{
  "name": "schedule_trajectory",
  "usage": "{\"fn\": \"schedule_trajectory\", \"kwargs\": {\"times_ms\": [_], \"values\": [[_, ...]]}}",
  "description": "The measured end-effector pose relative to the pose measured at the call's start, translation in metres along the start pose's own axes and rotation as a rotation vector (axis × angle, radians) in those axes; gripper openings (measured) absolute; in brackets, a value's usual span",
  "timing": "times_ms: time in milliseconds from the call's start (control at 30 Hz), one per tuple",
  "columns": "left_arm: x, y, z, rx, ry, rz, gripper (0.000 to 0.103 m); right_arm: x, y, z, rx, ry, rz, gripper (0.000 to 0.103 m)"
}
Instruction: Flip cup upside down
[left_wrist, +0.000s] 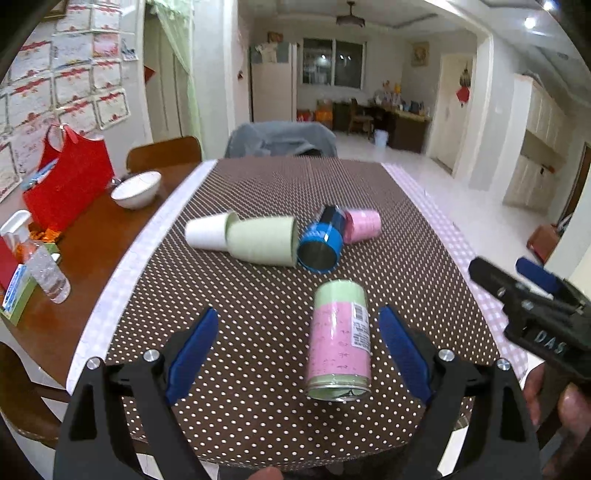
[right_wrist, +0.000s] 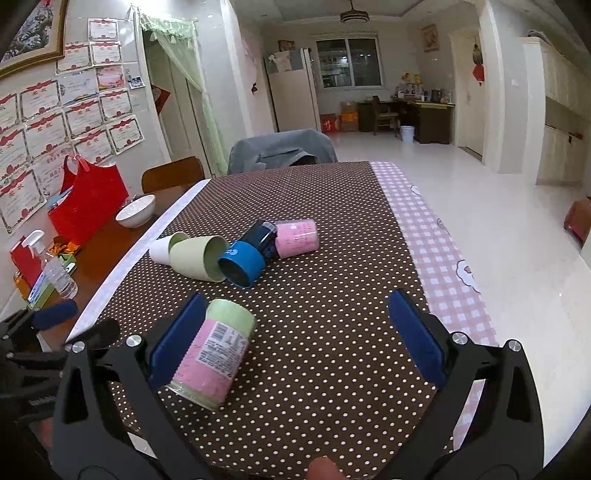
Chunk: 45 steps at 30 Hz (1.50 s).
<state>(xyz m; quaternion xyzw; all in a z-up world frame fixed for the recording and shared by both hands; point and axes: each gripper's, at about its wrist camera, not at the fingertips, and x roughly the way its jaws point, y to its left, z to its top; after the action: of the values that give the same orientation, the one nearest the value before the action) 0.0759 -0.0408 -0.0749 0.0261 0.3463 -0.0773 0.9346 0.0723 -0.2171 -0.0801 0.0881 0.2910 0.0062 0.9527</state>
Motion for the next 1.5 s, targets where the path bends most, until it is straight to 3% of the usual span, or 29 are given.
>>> {"fn": "schedule_trajectory", "kwargs": {"times_ms": [400, 833, 1167, 1500], "values": [[-0.031, 0.021, 0.000, -0.026, -0.125, 0.083, 0.087, -0.002, 0.020, -0.002, -0.032, 0.010, 0.028, 0.097], [-0.045, 0.028, -0.008, 0.011, -0.230, 0.192, 0.087, 0.003, 0.029, -0.001, -0.041, 0.045, 0.060, 0.097], [-0.039, 0.040, -0.016, -0.018, -0.253, 0.230, 0.087, 0.021, 0.044, 0.002, -0.057, 0.105, 0.091, 0.097], [-0.019, 0.071, -0.018, -0.091, -0.234, 0.262, 0.087, 0.063, 0.050, 0.007, -0.011, 0.249, 0.138, 0.097]]}}
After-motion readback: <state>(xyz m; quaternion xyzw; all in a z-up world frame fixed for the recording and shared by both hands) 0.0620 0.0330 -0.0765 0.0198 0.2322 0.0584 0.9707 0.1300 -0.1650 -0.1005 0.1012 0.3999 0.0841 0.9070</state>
